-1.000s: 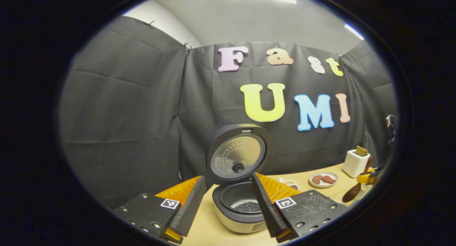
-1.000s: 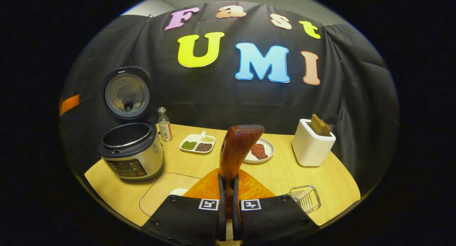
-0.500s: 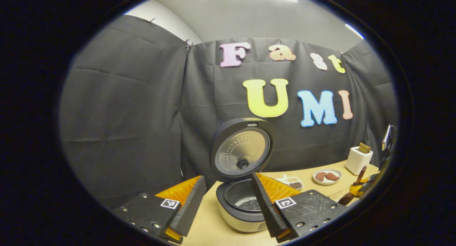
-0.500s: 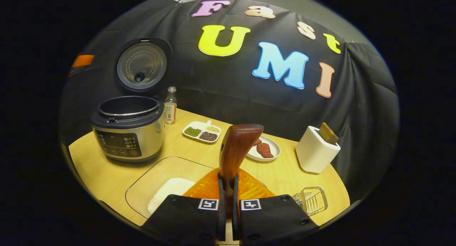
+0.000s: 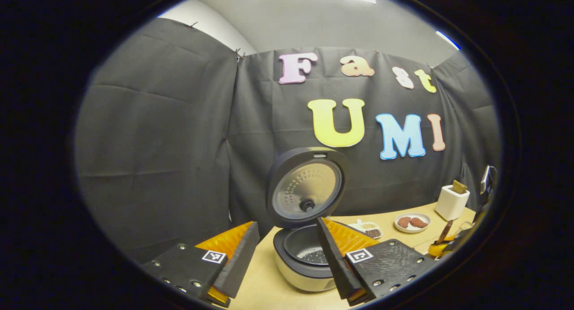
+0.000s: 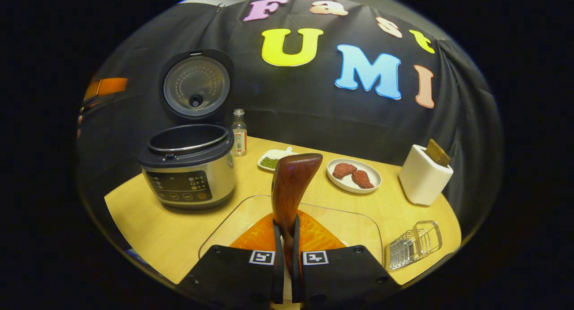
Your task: Close the left gripper, press the button to open the rice cooker; take a wooden spoon from the chopstick holder with the right hand, scoop a spoonful of rice and pour it into the rice cooker, then put the wooden spoon back into the chopstick holder.
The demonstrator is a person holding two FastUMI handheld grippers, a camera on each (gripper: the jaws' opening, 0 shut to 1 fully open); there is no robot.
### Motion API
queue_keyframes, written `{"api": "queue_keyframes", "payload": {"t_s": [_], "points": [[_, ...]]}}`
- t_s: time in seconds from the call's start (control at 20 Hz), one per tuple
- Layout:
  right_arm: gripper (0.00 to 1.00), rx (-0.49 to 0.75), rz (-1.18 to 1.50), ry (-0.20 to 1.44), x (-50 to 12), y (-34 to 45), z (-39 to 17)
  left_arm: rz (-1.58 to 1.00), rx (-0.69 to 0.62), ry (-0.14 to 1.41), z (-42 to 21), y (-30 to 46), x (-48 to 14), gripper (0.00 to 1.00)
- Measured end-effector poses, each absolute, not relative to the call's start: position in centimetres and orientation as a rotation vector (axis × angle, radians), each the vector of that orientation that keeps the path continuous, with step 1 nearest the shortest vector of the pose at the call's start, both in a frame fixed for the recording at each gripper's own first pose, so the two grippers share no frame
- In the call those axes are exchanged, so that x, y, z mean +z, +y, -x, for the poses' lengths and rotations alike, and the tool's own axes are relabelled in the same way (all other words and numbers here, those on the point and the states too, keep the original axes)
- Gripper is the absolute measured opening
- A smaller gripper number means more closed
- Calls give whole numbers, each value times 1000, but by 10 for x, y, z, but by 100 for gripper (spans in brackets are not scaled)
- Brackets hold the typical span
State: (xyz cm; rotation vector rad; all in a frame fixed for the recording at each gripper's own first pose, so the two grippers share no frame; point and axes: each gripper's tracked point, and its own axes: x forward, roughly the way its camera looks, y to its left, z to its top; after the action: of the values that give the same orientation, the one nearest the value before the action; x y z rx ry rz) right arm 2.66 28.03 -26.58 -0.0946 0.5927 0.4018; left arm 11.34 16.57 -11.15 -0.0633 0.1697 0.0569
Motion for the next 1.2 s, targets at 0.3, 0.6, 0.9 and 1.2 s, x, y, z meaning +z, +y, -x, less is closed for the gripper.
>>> {"api": "queue_keyframes", "payload": {"t_s": [0.3,0.6,0.9,1.2], "points": [[9,352,-302,724,-268,265,-30,61,53,160,-108,164,-103,80],[8,259,-635,783,-269,232,-42,36,53,147,-101,163,-92,81],[8,197,-879,786,-251,212,-58,31,69,134,-95,166,-85,81],[8,249,-965,774,-212,228,-75,38,72,134,-94,163,-86,81]]}}
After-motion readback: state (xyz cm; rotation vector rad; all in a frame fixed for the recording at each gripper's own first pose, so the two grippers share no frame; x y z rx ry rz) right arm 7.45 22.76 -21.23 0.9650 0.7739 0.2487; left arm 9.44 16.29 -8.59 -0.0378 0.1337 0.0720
